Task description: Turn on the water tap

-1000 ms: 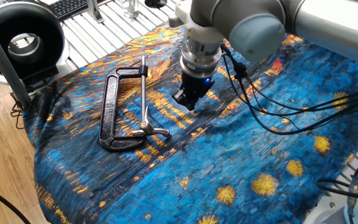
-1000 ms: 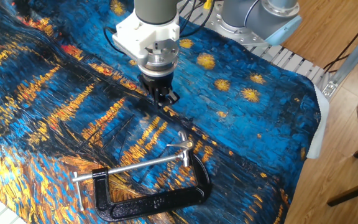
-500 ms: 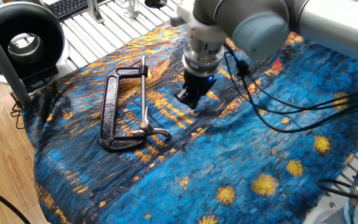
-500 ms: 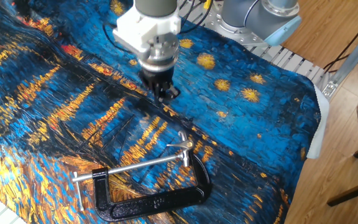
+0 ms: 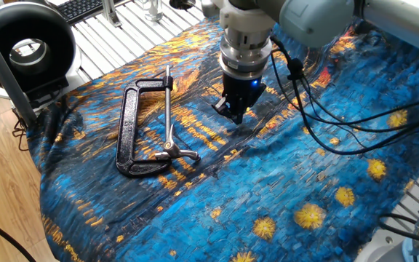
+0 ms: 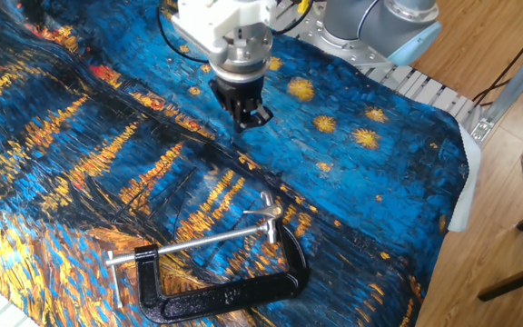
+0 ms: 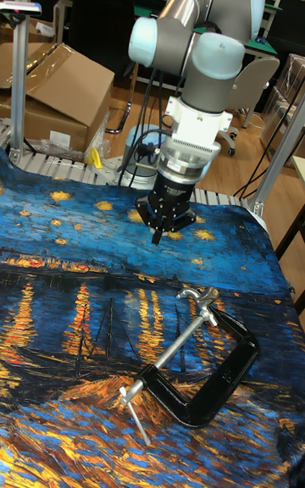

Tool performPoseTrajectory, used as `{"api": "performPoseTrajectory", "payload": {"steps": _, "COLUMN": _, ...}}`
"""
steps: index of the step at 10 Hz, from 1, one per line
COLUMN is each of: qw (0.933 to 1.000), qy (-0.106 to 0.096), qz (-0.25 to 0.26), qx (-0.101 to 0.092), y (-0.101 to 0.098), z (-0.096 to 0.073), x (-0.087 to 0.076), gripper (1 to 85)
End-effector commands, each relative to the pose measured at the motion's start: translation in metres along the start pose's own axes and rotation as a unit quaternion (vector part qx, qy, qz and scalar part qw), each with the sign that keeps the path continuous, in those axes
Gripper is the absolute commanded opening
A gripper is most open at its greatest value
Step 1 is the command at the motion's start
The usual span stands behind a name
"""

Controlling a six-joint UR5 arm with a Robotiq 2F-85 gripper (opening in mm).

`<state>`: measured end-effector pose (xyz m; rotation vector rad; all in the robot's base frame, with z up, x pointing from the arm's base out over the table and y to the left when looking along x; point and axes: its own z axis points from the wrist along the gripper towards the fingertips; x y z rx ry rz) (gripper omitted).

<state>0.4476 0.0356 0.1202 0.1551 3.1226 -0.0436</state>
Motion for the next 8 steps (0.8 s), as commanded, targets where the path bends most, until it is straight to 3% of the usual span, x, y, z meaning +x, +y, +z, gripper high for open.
{"api": "performPoseTrajectory", "payload": {"steps": 1, "qw": 0.9998, "qy": -0.008, "qz": -0.012, "qx": 0.014, "y": -0.0048, "z": -0.0023, "x": -0.0061, "gripper": 1.0}}
{"api": "performPoseTrajectory", "payload": {"steps": 8, "qw": 0.9992, "qy": -0.016, "qz": -0.029, "qx": 0.023, "y": -0.0088, "z": -0.0009, "x": -0.0129, "gripper": 1.0}}
